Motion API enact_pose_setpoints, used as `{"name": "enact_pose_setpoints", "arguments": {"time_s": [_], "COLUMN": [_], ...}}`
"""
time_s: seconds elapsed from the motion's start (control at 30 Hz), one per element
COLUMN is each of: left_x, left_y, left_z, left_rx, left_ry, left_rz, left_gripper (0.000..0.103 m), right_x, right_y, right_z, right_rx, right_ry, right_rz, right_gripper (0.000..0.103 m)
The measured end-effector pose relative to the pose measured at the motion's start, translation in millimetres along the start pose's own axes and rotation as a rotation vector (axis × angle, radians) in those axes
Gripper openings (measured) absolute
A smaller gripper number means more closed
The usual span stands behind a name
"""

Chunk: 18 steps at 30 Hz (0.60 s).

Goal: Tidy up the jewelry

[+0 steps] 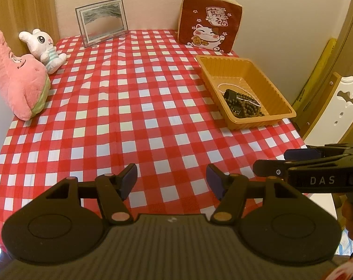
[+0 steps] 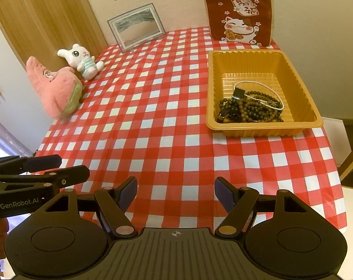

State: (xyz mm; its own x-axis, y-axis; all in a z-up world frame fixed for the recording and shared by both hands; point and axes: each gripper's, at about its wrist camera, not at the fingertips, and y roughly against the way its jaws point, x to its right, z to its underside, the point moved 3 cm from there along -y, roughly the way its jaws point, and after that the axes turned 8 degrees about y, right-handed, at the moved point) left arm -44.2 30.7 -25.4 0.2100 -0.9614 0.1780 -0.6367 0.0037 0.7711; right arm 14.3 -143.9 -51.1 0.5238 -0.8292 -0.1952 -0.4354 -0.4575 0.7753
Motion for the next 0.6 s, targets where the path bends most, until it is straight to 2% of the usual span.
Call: {"name": "enact_pose_setpoints", "arguments": {"time_s": [0.6], "left_x": [0.8], "left_y": [1.4], "left_z": [-0.9], "left_rx": [0.004], "left_ry": [-0.002], "left_rz": [0.000], "left_gripper": [0.063], "right_x": [0.0], "right_y": [2.4], "right_z": [-2.2], "right_rx": [0.002], "right_ry": [0.002], "right_rz": [-0.001], "right_gripper": [0.073]}}
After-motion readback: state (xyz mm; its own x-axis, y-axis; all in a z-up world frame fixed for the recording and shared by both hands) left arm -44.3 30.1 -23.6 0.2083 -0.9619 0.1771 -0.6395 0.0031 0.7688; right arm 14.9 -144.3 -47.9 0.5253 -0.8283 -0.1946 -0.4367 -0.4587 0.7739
